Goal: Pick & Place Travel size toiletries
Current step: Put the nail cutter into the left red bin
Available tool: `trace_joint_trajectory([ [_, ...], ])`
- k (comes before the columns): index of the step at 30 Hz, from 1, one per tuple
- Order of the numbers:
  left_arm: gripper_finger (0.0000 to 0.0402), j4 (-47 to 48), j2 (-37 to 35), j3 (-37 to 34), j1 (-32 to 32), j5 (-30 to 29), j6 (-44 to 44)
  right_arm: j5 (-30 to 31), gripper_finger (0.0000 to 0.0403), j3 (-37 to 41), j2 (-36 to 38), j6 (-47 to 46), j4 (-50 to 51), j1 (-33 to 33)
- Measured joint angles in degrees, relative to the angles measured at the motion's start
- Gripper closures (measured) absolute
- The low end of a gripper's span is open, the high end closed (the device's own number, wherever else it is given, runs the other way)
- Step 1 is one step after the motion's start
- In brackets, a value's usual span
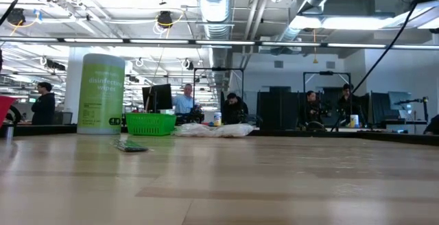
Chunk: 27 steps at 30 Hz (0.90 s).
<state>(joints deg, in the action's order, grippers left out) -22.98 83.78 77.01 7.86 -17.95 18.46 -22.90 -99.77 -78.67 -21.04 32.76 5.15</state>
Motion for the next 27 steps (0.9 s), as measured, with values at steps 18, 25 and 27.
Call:
trace_joint_trajectory([
  [18,0.0361,48.0,-6.4,0.1,6.0,-3.5,20.0,0.2,0.012,0.1,-0.2,2.5,10.3,0.9],
  [25,0.0361,66.9,-6.2,0.0,8.8,-0.7,29.4,0.2,0.012,0.1,-0.3,3.8,10.8,0.8],
  [27,0.0361,71.3,-6.2,0.0,9.7,0.1,31.4,0.2,0.012,0.1,-0.4,4.7,11.0,0.8],
])
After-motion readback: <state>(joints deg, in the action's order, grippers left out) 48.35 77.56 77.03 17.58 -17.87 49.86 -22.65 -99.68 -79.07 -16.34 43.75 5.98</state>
